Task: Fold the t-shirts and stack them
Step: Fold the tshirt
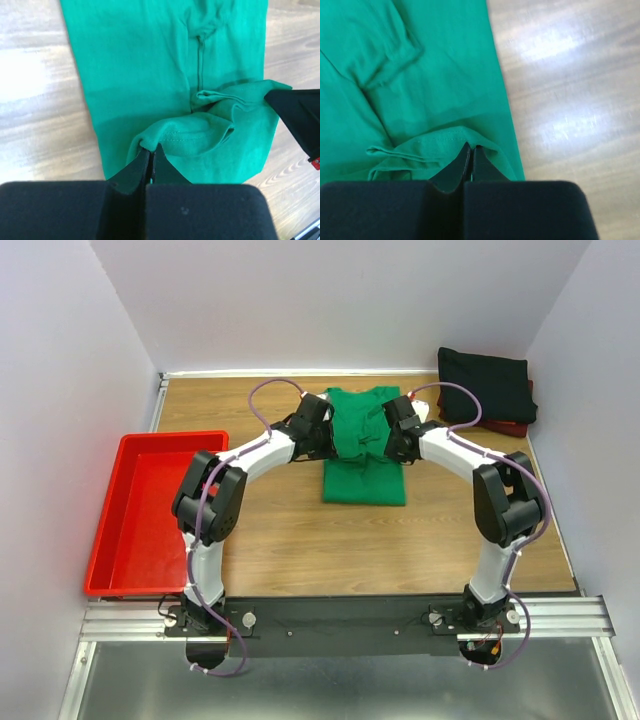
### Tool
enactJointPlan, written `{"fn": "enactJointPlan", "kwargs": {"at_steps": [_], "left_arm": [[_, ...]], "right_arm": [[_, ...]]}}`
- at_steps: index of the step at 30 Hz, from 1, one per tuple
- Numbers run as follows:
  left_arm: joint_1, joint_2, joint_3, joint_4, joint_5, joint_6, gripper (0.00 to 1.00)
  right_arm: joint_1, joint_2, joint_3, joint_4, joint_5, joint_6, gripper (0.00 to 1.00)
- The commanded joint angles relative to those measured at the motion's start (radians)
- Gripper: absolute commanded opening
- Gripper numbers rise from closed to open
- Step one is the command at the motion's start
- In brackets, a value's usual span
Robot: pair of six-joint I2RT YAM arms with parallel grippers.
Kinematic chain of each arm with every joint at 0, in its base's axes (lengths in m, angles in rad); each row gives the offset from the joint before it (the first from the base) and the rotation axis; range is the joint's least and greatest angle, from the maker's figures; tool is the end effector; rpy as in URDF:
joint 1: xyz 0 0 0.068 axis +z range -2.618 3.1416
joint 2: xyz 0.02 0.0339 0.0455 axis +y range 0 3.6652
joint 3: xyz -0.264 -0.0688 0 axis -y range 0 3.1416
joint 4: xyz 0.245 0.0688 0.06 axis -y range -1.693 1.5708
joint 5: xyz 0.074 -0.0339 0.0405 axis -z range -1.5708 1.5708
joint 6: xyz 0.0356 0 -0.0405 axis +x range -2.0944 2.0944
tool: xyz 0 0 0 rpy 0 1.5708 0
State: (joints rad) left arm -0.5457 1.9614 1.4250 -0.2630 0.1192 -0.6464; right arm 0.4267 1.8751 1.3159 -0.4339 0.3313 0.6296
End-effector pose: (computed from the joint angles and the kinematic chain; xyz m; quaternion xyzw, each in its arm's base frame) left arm 0.3722 -0.2309 0.2056 -0.0242 0.9248 -0.2565 0.2798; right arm 0.3666 0.1539 0.1961 0.1425 0.9358 0.0051 0.3223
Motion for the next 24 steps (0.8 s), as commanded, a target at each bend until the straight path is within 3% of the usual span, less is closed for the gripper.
{"fn": "enactJointPlan", "kwargs": {"at_steps": [1,21,24], "left_arm": [[0.023,0.04,0.048,-0.039,0.005,0.017,0.0],[0.07,0.175,0.207,-0.051,0.043,0.091,0.0],[0.076,0.182,0.213,-0.024,0.085,0.113,0.15]], "right_arm": [[-0.023,0.047,0.071,0.049,-0.037,-0.022,0.0],[-0.085,0.139,0.161,0.057,-0.109,-0.024,0.01],[-0.091,0.147,0.175,0.057,-0.113,-0.025,0.18]]}}
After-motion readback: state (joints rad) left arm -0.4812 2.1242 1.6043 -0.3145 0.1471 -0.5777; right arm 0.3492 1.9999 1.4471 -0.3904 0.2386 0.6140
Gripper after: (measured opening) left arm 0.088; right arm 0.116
